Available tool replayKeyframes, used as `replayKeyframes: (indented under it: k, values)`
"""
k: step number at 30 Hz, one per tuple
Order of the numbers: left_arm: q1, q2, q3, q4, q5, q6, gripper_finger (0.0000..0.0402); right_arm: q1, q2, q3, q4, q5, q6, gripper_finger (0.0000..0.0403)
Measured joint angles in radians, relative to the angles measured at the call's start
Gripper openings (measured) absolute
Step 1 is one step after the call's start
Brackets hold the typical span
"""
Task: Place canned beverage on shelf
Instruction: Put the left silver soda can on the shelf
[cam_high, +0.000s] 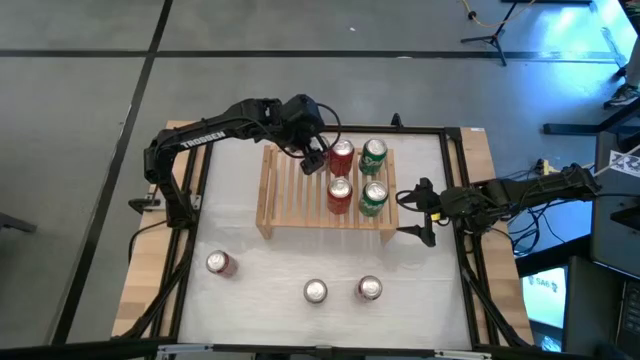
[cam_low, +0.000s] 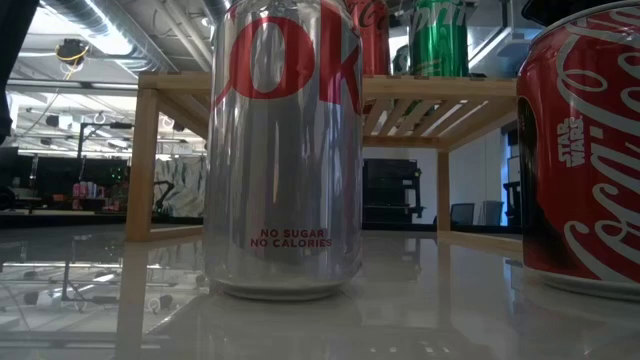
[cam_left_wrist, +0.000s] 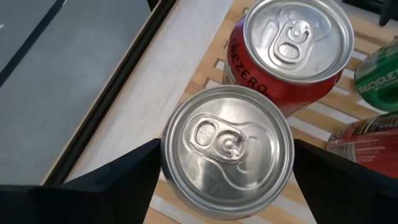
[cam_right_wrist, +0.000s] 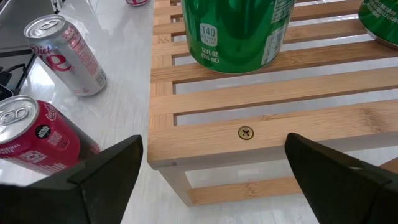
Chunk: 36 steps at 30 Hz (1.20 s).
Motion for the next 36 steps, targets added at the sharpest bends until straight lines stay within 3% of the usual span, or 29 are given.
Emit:
replayKeyframes:
  k: [20, 36]
  values:
    - [0.0, -0.003, -0.034, 0.03, -0.001, 0.001, 0.0292, 0.0, 0.0, 0.0, 0.0, 0.0, 0.0, 0.0392]
    - [0.0, 0.002, 0.067, -0.078, -0.018, -0.004, 0.0289, 0.0, 0.0, 0.0, 0.0, 0.0, 0.0, 0.0392]
